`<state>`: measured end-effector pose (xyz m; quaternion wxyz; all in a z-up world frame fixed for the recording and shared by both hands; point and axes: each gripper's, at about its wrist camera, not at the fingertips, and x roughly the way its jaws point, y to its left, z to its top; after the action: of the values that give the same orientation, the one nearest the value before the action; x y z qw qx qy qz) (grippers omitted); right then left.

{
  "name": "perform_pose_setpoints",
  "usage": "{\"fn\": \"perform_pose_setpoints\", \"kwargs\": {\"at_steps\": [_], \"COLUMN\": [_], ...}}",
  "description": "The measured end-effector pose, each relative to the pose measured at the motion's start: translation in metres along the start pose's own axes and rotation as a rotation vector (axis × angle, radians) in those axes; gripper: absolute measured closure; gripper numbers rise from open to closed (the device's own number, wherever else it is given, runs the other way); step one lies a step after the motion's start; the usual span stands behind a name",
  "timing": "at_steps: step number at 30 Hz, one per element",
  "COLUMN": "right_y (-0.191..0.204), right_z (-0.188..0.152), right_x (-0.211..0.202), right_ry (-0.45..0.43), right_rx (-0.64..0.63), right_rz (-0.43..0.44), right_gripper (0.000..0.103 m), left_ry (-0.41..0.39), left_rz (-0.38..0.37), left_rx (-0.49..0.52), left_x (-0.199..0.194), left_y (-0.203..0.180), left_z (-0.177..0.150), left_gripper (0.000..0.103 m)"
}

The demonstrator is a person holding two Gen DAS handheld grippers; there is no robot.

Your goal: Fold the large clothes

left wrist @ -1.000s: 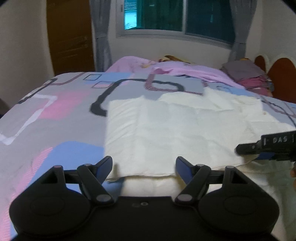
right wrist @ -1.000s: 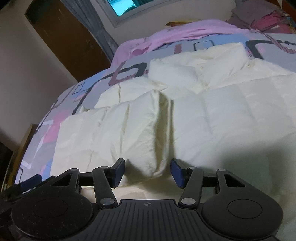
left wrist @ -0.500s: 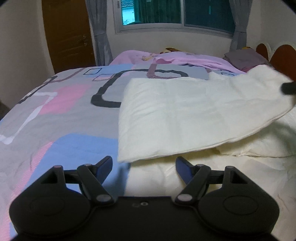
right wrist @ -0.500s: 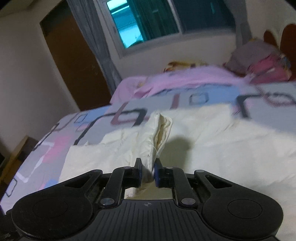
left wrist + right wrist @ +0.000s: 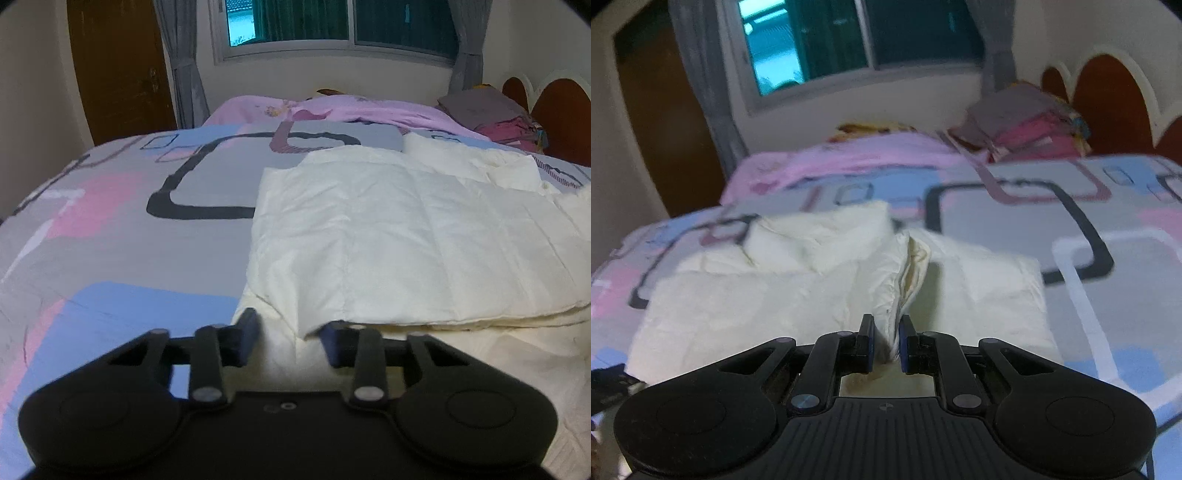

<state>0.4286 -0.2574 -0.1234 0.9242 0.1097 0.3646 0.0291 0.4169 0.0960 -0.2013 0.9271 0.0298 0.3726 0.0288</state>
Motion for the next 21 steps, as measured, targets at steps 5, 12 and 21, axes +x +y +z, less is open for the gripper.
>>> {"fn": "perform_pose_setpoints", "kwargs": {"at_steps": [5, 12, 21], "right_y": [-0.011, -0.014, 0.017], "right_z": [-0.016, -0.01, 0.017], "right_x": [0.019, -0.009, -0.002], "right_ry": [0.069, -0.005, -0.087], "right_rx": [0.001, 0.004, -0.066], "right_rz": [-0.034, -0.056, -0.03], "right_gripper": [0.09, 0.09, 0.089], "left_ry": [0.019, 0.025, -0.044], "left_rz": [-0.019, -0.076, -0.118], "left_rx": [0.002, -0.033, -0.116], "left_x": [-0.001, -0.025, -0.034], "left_y": [-0.001, 0.024, 0.02], "left_z": [0.0, 0.001, 0.038], "left_gripper": [0.073, 0.066, 0.064]}}
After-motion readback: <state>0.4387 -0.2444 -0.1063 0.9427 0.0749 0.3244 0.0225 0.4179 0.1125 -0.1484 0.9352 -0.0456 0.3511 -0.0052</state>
